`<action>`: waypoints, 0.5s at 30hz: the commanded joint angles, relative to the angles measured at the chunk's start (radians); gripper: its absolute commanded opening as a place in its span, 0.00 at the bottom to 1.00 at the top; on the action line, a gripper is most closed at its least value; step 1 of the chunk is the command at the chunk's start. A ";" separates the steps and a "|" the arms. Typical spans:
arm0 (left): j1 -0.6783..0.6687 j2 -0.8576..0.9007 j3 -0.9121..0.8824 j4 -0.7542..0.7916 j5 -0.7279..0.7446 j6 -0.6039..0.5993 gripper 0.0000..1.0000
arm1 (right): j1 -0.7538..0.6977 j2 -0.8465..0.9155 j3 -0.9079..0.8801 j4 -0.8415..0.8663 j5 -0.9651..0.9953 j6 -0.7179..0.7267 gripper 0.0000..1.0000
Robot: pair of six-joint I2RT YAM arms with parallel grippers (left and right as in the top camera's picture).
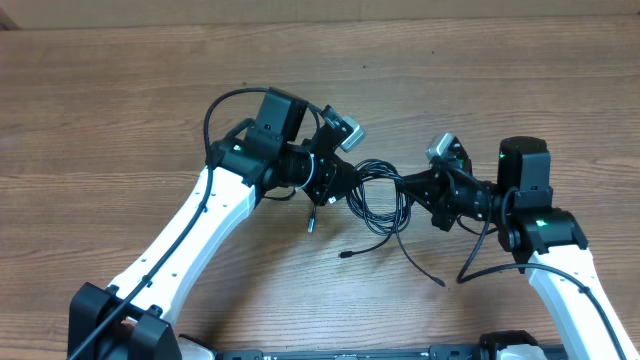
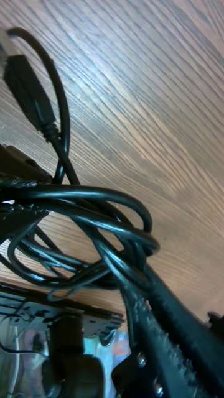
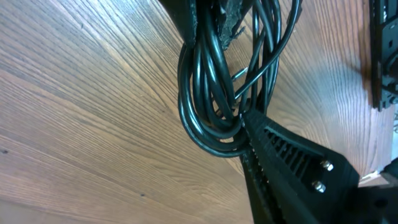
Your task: Untangle cables
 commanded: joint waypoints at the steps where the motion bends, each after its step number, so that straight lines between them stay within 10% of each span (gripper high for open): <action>1: -0.002 -0.021 0.024 0.004 -0.168 -0.176 0.04 | 0.002 -0.003 0.024 0.019 0.072 0.125 0.04; 15: -0.002 -0.021 0.024 -0.040 -0.512 -0.602 0.04 | 0.002 -0.003 0.024 0.051 0.336 0.479 0.04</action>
